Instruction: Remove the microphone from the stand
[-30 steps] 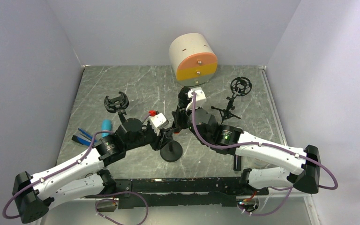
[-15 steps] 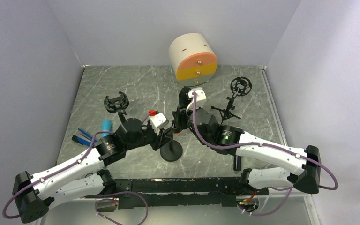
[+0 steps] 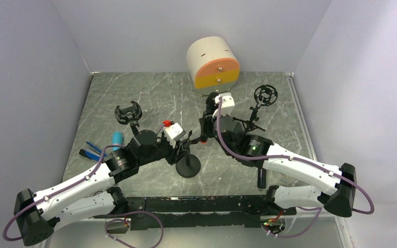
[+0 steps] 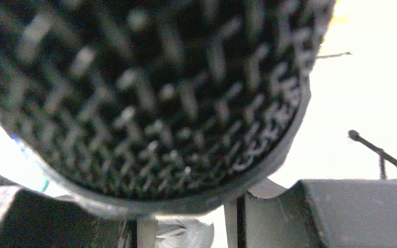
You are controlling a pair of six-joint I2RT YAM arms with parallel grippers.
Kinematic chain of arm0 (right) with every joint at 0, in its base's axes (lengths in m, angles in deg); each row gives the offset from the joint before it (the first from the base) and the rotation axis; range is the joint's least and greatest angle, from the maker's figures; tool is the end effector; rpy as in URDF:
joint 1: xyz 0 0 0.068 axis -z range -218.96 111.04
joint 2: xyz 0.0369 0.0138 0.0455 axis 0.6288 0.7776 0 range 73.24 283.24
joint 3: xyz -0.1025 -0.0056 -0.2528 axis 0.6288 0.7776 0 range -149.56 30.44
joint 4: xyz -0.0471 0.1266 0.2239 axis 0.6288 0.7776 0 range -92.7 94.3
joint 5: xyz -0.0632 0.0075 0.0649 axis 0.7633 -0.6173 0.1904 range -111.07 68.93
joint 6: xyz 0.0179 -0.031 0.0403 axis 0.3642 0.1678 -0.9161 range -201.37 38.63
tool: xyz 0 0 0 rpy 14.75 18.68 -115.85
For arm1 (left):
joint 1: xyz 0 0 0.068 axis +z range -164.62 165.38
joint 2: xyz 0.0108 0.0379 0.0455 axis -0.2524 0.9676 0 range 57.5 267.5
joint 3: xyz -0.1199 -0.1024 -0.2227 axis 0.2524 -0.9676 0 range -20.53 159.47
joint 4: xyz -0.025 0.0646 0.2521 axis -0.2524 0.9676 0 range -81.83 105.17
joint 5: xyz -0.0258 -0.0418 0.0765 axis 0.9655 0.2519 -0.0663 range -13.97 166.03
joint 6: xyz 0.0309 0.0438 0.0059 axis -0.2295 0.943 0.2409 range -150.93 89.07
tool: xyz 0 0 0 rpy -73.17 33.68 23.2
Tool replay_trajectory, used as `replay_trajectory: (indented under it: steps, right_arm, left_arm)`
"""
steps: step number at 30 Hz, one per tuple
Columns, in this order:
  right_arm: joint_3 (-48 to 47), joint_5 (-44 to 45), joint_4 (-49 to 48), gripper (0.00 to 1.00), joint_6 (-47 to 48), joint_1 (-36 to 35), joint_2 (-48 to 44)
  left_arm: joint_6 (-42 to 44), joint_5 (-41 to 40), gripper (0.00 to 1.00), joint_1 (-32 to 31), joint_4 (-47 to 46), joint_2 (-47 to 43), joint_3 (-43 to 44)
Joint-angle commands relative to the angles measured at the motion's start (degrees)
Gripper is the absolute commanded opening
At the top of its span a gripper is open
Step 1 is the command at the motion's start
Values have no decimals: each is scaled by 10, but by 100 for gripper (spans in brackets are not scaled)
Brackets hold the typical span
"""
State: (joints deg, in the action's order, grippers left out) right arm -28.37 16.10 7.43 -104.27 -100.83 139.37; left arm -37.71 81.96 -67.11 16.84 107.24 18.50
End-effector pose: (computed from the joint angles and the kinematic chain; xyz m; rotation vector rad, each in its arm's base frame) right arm 0.1423 0.2205 0.3526 -0.1798 1.8252 0.4386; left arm 0.1216 -0.1644 0.2921 0.8392 1.8031 -0.7856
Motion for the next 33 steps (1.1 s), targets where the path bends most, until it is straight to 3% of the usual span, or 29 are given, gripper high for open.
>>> replay_trajectory:
  steps: [1,9,15,20,24,26,33]
  right_arm:
    - [-14,22,37,41,0,31,-30]
    - [10,-93,140,41,-36,114,-14]
    - [85,-216,137,41,-59,149,-8]
    - [121,-275,132,41,-70,151,10]
    - [141,-289,123,41,-85,152,27]
    - [154,-296,114,41,-94,151,28]
    - [182,-294,107,42,-112,153,58]
  left_arm:
    - [-1,-56,3,1,-45,-1,8]
    - [11,-93,3,4,-124,42,22]
    - [-28,-117,5,6,-163,68,12]
    - [-49,-111,53,6,-134,66,11]
    - [-52,-107,74,6,-98,51,19]
    - [-52,-104,93,6,-88,42,23]
    - [-65,-131,94,6,-34,6,29]
